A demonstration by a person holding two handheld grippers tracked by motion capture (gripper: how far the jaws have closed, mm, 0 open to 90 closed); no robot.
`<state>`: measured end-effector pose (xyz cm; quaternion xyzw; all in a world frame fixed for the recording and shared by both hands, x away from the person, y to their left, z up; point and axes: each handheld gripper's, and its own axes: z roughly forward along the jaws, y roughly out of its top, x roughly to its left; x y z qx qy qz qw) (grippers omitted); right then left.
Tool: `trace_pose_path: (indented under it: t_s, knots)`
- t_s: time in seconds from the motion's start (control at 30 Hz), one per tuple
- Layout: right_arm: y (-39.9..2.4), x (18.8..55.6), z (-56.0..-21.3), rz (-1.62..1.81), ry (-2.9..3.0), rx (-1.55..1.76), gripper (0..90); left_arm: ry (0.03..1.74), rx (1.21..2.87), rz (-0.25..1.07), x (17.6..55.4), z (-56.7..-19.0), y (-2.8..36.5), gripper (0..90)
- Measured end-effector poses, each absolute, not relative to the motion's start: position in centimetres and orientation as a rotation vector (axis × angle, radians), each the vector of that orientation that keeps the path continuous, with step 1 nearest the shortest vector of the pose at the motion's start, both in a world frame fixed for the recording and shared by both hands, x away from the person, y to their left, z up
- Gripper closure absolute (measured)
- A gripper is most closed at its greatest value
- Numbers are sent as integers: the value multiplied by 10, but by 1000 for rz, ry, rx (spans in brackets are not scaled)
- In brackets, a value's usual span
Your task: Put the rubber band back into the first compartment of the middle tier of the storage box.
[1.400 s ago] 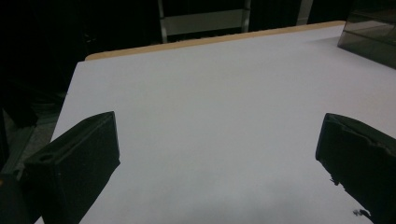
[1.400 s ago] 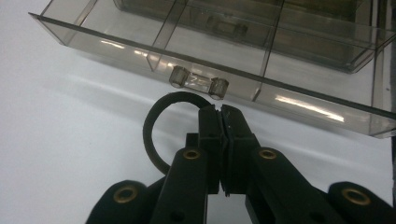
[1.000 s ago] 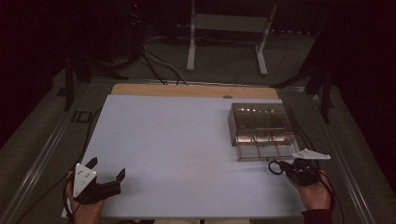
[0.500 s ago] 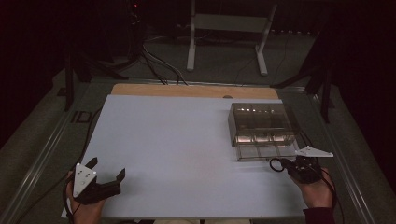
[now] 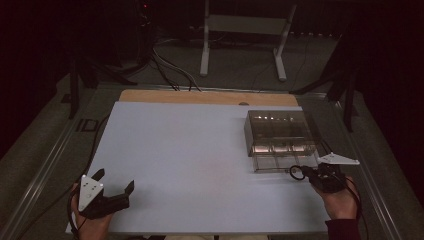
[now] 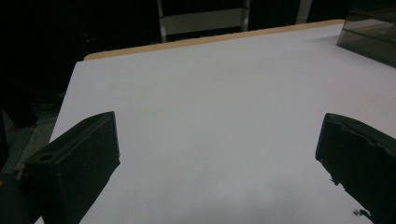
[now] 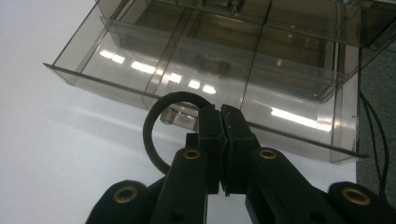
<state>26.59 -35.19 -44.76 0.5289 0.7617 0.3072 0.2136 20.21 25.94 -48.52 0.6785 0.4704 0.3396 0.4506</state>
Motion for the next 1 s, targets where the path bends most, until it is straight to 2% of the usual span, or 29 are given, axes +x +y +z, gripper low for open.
trace_pose_path:
  t_s: [1.0]
  knots:
    - [-341, 283, -432, 890, 2097, 1441, 888, 1163, 1678, 838, 202, -486, 259, 4]
